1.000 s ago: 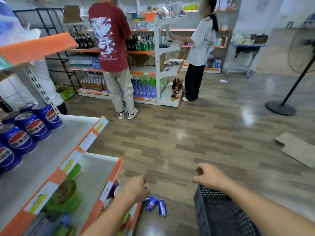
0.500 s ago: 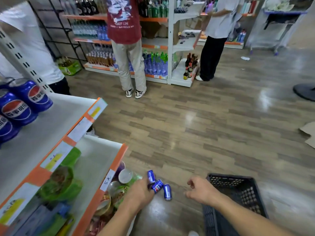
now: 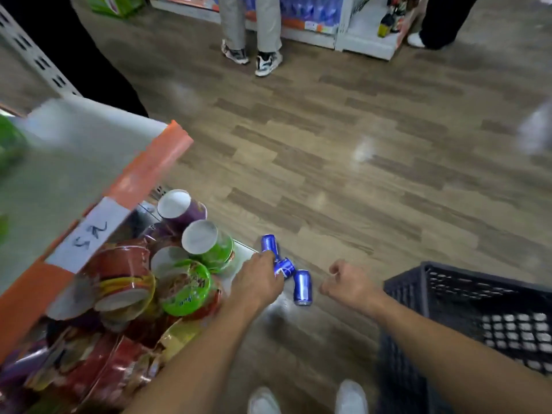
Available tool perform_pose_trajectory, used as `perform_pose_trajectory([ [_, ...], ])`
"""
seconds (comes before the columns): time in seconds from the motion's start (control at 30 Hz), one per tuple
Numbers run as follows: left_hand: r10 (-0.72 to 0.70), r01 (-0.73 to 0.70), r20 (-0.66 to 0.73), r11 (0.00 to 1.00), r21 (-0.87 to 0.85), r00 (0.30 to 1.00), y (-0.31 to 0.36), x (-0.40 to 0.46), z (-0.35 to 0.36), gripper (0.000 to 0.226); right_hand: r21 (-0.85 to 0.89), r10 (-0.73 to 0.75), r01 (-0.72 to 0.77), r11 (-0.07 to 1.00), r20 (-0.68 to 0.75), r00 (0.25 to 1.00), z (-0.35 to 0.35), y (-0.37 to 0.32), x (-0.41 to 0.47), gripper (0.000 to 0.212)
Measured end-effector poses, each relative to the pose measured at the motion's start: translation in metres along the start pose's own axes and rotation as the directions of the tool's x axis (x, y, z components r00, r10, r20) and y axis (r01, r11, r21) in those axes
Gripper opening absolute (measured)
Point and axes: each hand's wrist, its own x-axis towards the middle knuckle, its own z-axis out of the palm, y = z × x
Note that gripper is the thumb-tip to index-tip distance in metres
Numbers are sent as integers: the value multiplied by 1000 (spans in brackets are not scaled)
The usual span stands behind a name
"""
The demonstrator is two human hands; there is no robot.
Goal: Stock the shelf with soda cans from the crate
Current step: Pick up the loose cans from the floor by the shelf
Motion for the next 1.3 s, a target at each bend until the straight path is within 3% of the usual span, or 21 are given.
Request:
perform_pose_trajectory([
  [0.1, 7, -7, -6, 1000, 27, 1000, -31, 49, 70, 40, -8, 42, -42, 999, 6, 999, 59, 24, 61, 44],
  [0.23, 28, -30, 20, 989, 144, 999, -63, 108, 142, 49, 35, 70, -71, 997, 18, 997, 122, 55, 137, 57],
  [0.37, 3, -21, 95, 982, 187, 995, -93, 165, 190, 56, 38, 71, -74, 997, 61, 996, 164, 80, 215, 48],
  [0.53, 33, -48, 70, 974, 220, 997, -114, 226, 234, 68, 163, 71, -73, 984, 20, 997, 198, 90, 288, 48],
  [0.6, 0, -21, 93, 974, 227, 996, -118, 241, 250, 79, 143, 76, -83, 986, 52, 996, 211, 87, 305, 60],
  [0.7, -52, 7, 148, 958, 286, 988, -120, 250, 263, 108, 155, 65, -77, 985, 84, 994, 234, 87, 325, 101],
  [0.77, -64, 14, 146, 948, 317, 987, -120, 250, 269, 113, 127, 57, -65, 990, 71, 996, 242, 88, 329, 117],
  [0.93, -38, 31, 16, 945, 327, 999, -122, 245, 285, 94, 196, 137, -139, 971, 23, 990, 246, 88, 327, 100],
  [1.2, -40, 36, 19, 987, 155, 999, -128, 246, 281, 90, 300, 172, -178, 937, 47, 984, 246, 101, 336, 98],
  [1.3, -11, 11, -1, 997, 81, 1000, -128, 244, 275, 85, 358, 157, -165, 919, 52, 986, 241, 110, 338, 67],
])
